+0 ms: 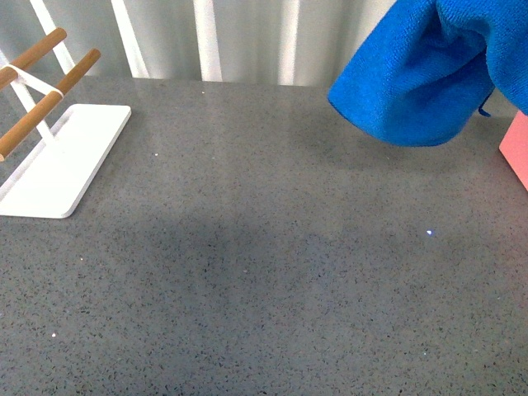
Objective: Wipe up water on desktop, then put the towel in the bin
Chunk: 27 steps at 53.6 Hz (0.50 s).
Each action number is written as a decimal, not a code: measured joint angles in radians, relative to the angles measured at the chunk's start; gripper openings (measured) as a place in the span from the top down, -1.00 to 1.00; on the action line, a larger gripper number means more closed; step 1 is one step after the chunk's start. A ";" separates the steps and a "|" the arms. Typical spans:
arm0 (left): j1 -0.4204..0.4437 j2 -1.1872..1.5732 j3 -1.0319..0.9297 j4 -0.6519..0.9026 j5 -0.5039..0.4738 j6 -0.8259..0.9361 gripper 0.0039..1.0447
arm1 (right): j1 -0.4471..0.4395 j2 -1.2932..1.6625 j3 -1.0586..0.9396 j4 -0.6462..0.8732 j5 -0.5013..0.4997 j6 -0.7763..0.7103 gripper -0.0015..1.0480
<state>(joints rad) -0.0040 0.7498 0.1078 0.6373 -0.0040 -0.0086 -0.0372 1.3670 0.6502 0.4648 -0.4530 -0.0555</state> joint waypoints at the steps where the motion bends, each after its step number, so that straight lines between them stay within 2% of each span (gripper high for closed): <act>1: 0.002 -0.017 -0.007 -0.010 0.001 0.000 0.94 | 0.001 0.000 0.000 0.000 0.000 0.000 0.94; 27: 0.002 -0.272 -0.085 -0.165 0.004 0.001 0.94 | 0.024 -0.036 -0.012 -0.027 0.014 -0.011 0.94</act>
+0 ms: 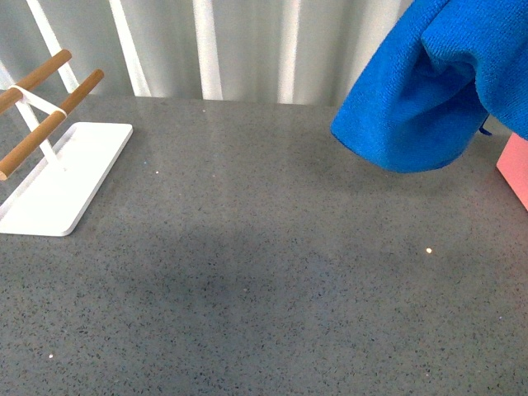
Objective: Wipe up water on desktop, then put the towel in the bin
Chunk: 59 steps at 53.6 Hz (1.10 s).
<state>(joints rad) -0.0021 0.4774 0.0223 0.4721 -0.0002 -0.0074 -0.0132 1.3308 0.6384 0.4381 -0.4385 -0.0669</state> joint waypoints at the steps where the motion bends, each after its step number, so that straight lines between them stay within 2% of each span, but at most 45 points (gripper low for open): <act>1: 0.000 -0.011 0.000 -0.010 0.000 0.000 0.94 | 0.001 -0.002 0.000 0.000 0.001 0.000 0.94; 11: 0.000 -0.132 0.000 -0.125 0.000 0.000 0.94 | 0.029 -0.015 0.000 -0.014 0.026 -0.002 0.94; 43: 0.000 -0.308 0.000 -0.299 0.000 0.000 0.94 | 0.032 -0.018 0.000 -0.022 0.031 -0.008 0.94; 49: 0.000 -0.442 0.000 -0.462 0.000 0.000 0.94 | 0.032 -0.018 0.000 -0.023 0.037 -0.008 0.94; 59: 0.000 -0.473 0.000 -0.471 0.000 0.000 0.94 | 0.035 -0.022 0.000 -0.024 0.048 -0.006 0.94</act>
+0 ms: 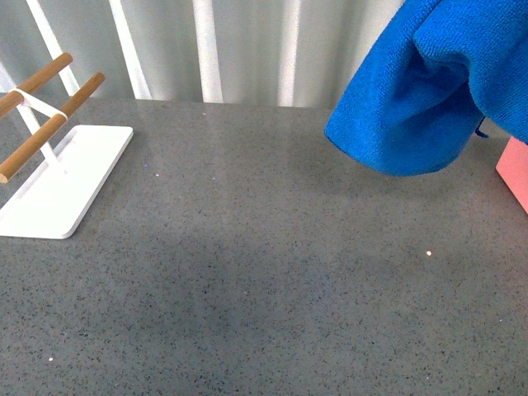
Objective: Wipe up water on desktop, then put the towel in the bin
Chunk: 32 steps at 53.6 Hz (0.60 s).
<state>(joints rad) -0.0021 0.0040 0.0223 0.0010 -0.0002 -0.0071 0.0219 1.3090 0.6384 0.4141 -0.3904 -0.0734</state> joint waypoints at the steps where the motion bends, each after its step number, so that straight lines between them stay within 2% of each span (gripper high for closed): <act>1: 0.000 0.000 0.000 0.000 0.000 0.000 0.94 | 0.001 0.001 0.000 -0.002 0.007 0.001 0.94; 4: 0.000 0.000 0.000 0.000 0.000 0.000 0.93 | 0.005 0.011 0.000 -0.016 0.043 0.011 0.94; 12: 0.000 0.000 0.000 0.000 0.000 0.000 0.26 | 0.035 0.130 0.070 -0.142 0.234 0.111 0.94; 13: 0.000 0.000 0.000 0.000 0.000 0.000 0.22 | 0.039 0.145 0.077 -0.155 0.247 0.124 0.94; 22: 0.000 0.000 0.000 0.000 0.000 0.000 -0.30 | 0.072 0.270 0.107 -0.183 0.267 0.211 0.94; 32: 0.000 0.000 0.000 0.000 0.000 0.000 -0.81 | 0.108 0.440 0.130 -0.126 0.257 0.260 0.94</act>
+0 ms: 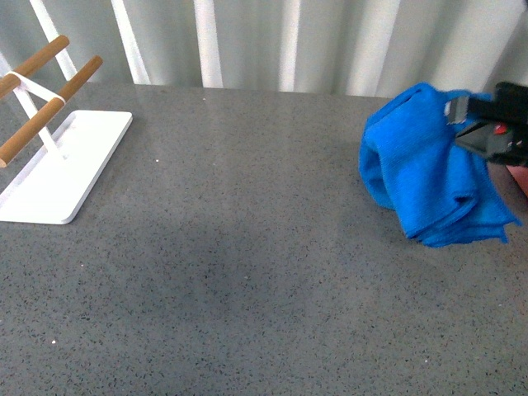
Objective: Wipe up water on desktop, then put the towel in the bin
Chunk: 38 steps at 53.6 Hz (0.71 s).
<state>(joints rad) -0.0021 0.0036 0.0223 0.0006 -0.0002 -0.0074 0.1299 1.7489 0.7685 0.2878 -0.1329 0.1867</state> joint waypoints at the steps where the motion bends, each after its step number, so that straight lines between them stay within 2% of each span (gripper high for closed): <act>1: 0.000 0.000 0.000 0.000 0.000 0.000 -0.88 | 0.001 0.012 0.003 0.004 0.000 0.002 0.94; 15: 0.000 0.000 0.000 0.000 0.000 0.002 -0.87 | -0.017 0.331 0.042 0.092 -0.031 0.046 0.94; 27: 0.000 0.000 0.000 0.000 0.000 0.002 -0.87 | -0.038 0.373 0.039 0.125 -0.063 0.054 0.94; 38: 0.000 0.000 0.000 0.000 0.000 0.002 -0.87 | -0.101 0.356 0.017 0.090 -0.098 -0.016 0.94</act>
<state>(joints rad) -0.0021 0.0036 0.0223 0.0006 -0.0002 -0.0051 0.0292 2.1052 0.7853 0.3782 -0.2306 0.1707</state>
